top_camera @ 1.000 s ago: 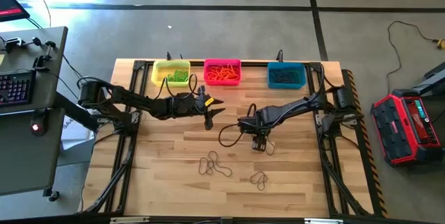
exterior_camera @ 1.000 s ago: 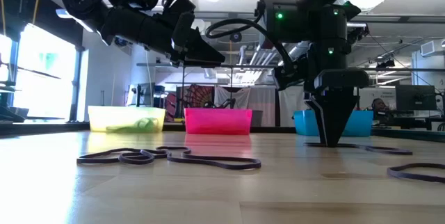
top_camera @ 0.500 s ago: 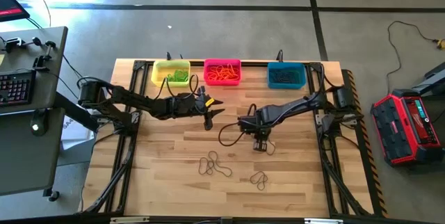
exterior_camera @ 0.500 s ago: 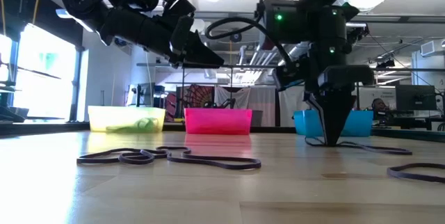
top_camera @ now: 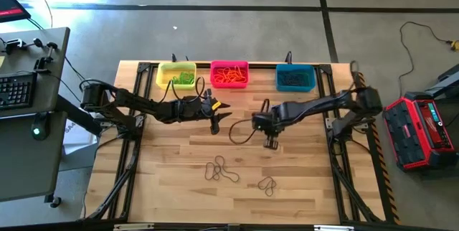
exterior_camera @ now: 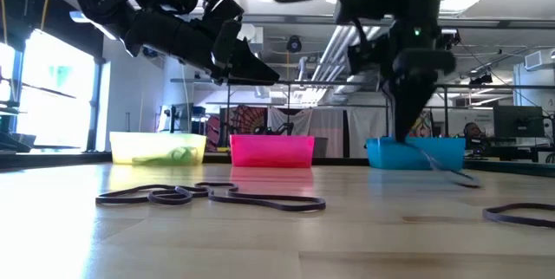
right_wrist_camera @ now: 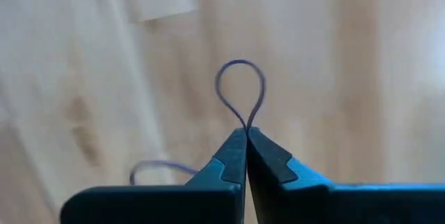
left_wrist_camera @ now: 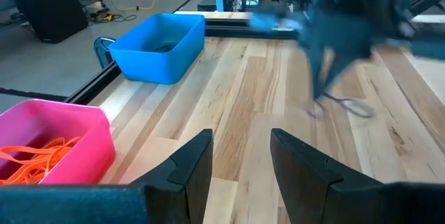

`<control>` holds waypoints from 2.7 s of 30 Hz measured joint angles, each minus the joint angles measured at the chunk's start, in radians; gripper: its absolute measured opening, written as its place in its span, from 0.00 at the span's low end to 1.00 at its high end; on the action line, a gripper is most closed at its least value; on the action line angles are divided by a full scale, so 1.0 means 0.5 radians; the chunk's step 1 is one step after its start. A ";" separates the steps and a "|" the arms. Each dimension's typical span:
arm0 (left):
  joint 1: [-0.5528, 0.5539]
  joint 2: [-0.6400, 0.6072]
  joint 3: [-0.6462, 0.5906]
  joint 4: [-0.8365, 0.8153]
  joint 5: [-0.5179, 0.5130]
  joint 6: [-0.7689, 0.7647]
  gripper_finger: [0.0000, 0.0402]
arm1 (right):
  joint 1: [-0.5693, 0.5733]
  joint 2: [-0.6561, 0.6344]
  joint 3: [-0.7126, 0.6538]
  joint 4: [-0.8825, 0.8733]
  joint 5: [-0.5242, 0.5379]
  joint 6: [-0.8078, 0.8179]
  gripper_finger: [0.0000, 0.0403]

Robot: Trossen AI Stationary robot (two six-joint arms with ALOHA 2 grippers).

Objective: Sort rubber bands into baskets
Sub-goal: Put the violet rubber band into the blue bin

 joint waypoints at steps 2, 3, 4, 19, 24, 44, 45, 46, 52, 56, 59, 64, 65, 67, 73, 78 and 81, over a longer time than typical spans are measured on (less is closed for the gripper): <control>0.000 0.000 0.000 -0.001 0.000 0.000 0.34 | -0.038 -0.081 0.001 -0.058 0.104 0.014 0.00; 0.000 0.000 0.000 -0.001 0.000 0.000 0.34 | -0.059 -0.119 0.001 -0.094 0.157 0.019 0.00; 0.000 0.000 0.001 0.000 0.000 -0.001 0.34 | -0.082 -0.158 0.001 -0.126 0.210 0.025 0.00; 0.007 0.000 0.001 -0.051 0.000 -0.037 0.34 | -0.718 -0.521 0.001 -0.348 1.077 0.058 0.00; 0.007 0.000 0.001 -0.060 0.000 -0.037 0.34 | -0.981 -0.520 0.001 -0.161 1.235 -0.137 0.00; 0.002 0.000 0.001 -0.440 0.260 -0.041 0.34 | -1.528 -0.519 -0.533 0.822 0.952 -0.442 0.00; 0.001 0.000 0.001 -0.462 0.305 -0.050 0.34 | -1.528 -0.519 -0.570 0.874 0.955 -0.441 0.00; 0.001 0.000 0.001 -0.483 0.370 -0.068 0.34 | -1.528 -0.519 -0.597 0.913 0.964 -0.440 0.00; -0.020 -0.001 0.001 -0.670 0.758 -0.126 0.34 | -1.527 -0.519 -0.631 0.961 0.960 -0.457 0.10; -0.108 -0.001 0.001 -0.841 0.769 -0.049 0.34 | -1.495 -0.521 -0.594 0.956 0.967 -0.442 0.25; -0.197 -0.001 0.001 -0.898 0.772 -0.006 0.34 | -1.443 -0.521 -0.566 0.945 1.005 -0.442 0.37; -0.308 -0.001 0.001 -0.904 0.746 -0.064 0.34 | -1.316 -0.521 -0.488 0.884 1.059 -0.442 0.53; -0.318 -0.001 0.001 -0.915 0.737 -0.085 0.34 | -1.287 -0.522 -0.473 0.875 1.061 -0.441 0.55; -0.336 0.020 0.001 -0.926 0.730 -0.110 0.34 | -1.231 -0.522 -0.443 0.864 1.061 -0.430 0.56; -0.401 0.257 0.054 -0.933 0.715 -0.215 0.34 | -1.088 -0.522 -0.376 0.820 1.064 -0.393 0.56; -0.444 0.422 0.199 -0.952 0.706 -0.266 0.34 | -1.013 -0.522 -0.355 0.808 1.064 -0.368 0.56; -0.456 0.459 0.286 -1.049 0.698 -0.268 0.34 | -0.987 -0.523 -0.354 0.798 1.067 -0.339 0.56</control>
